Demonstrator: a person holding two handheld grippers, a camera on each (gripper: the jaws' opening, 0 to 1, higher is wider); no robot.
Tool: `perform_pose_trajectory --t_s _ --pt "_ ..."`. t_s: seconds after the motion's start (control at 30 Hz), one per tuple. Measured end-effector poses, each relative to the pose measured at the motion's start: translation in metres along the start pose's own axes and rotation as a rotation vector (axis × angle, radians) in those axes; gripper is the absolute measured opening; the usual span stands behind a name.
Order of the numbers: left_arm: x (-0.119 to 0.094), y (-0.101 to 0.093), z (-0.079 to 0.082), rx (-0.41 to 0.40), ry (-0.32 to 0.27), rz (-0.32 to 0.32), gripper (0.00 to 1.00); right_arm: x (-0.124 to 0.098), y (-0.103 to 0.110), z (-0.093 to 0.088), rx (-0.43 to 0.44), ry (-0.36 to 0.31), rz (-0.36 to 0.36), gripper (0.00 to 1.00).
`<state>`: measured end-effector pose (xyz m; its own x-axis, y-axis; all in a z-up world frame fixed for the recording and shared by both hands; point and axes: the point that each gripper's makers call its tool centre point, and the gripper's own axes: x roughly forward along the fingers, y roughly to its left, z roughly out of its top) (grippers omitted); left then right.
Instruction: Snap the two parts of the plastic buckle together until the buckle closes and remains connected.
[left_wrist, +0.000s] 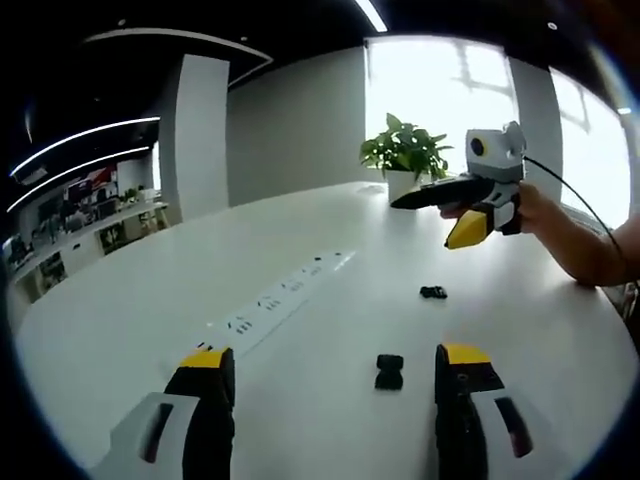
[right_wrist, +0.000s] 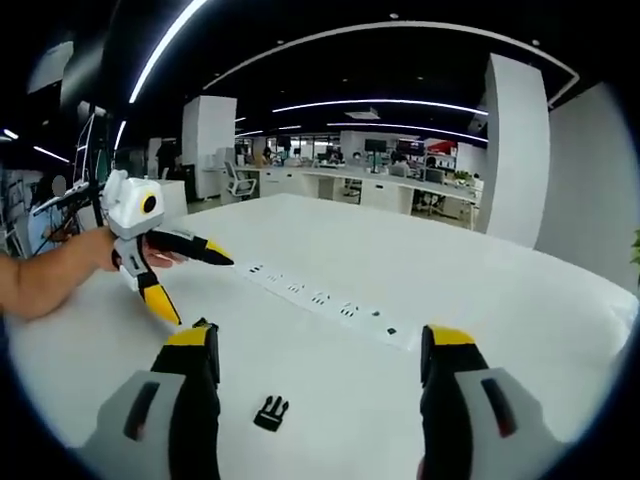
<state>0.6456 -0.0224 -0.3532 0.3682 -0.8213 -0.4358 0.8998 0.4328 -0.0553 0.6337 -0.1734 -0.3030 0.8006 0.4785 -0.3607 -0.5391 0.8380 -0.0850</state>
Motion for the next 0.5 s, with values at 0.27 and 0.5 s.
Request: perform_pose_trajectory --t_s 0.27,0.5 --pt "0.002 -0.002 -0.002 0.000 0.005 -0.014 0.75 0.000 0.005 -0.007 0.001 0.023 0.017 0.80" --pt "0.003 0.000 -0.005 0.006 0.015 -0.006 0.72 0.003 0.013 -0.019 -0.032 0.065 0.031 0.80"
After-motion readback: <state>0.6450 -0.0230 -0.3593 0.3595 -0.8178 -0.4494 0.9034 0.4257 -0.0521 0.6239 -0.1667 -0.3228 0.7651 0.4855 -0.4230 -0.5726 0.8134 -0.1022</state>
